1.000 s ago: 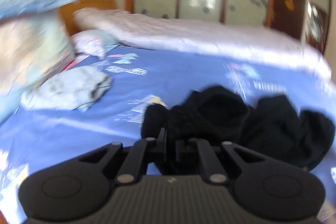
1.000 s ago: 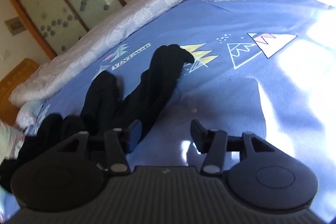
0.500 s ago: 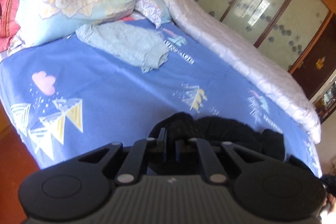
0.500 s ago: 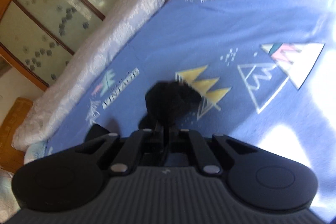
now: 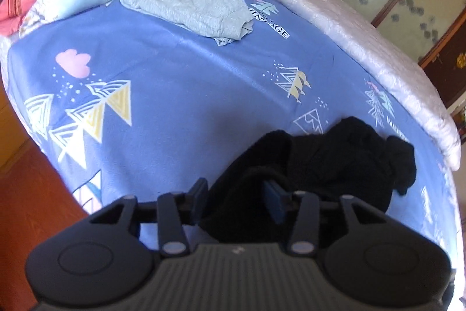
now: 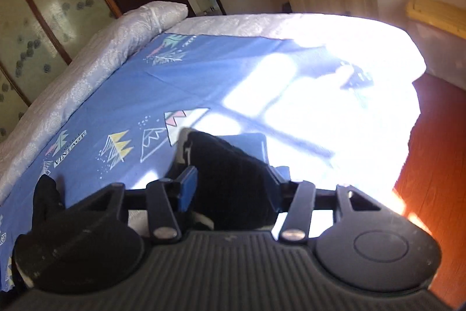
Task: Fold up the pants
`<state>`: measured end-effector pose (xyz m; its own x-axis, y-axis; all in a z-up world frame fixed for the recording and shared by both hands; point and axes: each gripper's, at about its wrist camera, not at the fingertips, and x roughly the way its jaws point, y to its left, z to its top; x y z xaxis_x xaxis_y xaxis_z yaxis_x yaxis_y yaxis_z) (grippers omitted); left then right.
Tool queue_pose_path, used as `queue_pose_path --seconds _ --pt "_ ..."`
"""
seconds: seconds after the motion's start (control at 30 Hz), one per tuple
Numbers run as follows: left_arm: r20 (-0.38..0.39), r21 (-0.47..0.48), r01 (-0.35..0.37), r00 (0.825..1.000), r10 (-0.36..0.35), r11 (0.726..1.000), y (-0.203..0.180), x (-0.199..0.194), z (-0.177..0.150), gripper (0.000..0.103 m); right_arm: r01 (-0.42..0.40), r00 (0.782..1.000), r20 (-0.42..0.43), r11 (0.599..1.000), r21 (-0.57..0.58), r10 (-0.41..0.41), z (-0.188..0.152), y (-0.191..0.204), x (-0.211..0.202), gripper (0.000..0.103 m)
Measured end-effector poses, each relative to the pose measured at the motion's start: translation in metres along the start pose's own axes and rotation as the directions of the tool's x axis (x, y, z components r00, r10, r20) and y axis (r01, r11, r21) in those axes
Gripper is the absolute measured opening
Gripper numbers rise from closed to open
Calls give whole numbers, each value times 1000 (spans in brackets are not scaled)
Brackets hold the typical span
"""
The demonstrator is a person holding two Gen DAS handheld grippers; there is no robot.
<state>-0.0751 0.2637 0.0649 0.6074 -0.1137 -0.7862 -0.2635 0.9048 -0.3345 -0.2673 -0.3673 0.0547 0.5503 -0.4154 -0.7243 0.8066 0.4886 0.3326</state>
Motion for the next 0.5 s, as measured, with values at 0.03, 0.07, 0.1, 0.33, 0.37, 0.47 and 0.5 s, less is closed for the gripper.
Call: queue_pose_path --seconds 0.03,0.07,0.1,0.33,0.37,0.47,0.5 --pt "21 12 -14 1000 14 1000 0 -10 0 43 -7 1000 2 1000 6 7 -3 1 -3 54" --pt "55 16 -29 998 28 999 0 -19 1 43 3 999 48 999 -33 -1 -7 7 -15 54" --pt "97 18 -40 995 38 999 -1 -31 5 43 12 996 92 997 -71 -5 -8 13 -25 54" --pt "70 286 124 986 -150 950 -81 -17 -4 64 -320 946 10 936 -148 325 -11 111 -4 56" --pt "33 322 124 989 -142 938 -92 -2 -10 65 -379 925 -44 917 -126 377 -16 130 10 56" --pt "-106 294 166 984 -141 941 -102 49 -16 62 -501 861 -156 860 -95 484 -30 182 51 66" --pt "-146 258 211 973 -178 943 -100 63 -15 54 -520 846 -191 850 -90 497 -35 199 68 70"
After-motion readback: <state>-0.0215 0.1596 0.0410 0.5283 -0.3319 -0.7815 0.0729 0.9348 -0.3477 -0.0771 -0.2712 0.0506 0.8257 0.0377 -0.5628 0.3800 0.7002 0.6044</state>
